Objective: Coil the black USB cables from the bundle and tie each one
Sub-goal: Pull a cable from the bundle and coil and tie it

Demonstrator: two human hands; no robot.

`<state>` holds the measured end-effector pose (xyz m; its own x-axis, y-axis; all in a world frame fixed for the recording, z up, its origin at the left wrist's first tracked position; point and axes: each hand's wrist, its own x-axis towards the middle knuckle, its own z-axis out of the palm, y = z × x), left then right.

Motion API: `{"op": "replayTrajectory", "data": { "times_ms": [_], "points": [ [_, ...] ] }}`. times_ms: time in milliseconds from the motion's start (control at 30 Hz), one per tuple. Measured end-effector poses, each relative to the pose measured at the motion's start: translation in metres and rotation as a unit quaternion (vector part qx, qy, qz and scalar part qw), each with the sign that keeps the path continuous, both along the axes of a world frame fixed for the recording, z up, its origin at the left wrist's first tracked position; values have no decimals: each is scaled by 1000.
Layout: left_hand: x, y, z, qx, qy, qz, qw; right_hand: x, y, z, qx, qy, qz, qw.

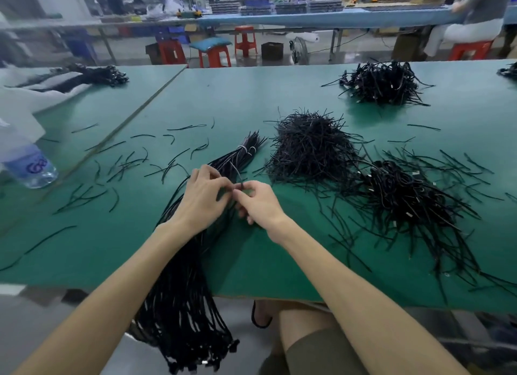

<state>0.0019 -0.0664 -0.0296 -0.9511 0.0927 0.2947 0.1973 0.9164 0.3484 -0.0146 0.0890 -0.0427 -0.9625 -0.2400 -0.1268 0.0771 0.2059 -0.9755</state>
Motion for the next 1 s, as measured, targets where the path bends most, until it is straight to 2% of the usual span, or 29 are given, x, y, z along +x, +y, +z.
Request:
{"op": "replayTrajectory", "data": {
  "times_ms": [100, 200, 267, 333, 467, 533, 700, 800, 1000],
  "points": [
    [-16, 3, -7, 2, 16, 46, 999, 5, -3, -4, 28, 27, -24, 999],
    [-42, 5, -11, -63, -48, 45, 996, 12, -1, -7, 94, 89, -28, 991],
    [-58, 6, -15, -108, -104, 45, 988, 15, 0, -8, 85, 106, -40, 990],
    [-67, 7, -20, -103, -111, 65, 986, 19, 1, -8, 80, 138, -46, 986],
    [-75, 8, -26, -117, -87, 87, 985, 36, -2, -5, 144, 272, -15, 951],
    [-77, 5, -25, -120, -99, 89, 984, 42, -2, -5, 144, 315, -5, 938],
    [-86, 2, -24, -101, -110, 124, 981, 48, 10, -1, 95, 343, -26, 934],
    [-90, -1, -26, -98, -111, 133, 980, 49, 21, -1, 47, 342, -88, 935],
    [-94, -9, -27, -82, -116, 156, 978, 57, 40, -2, 18, 323, -111, 940]
  ]
}}
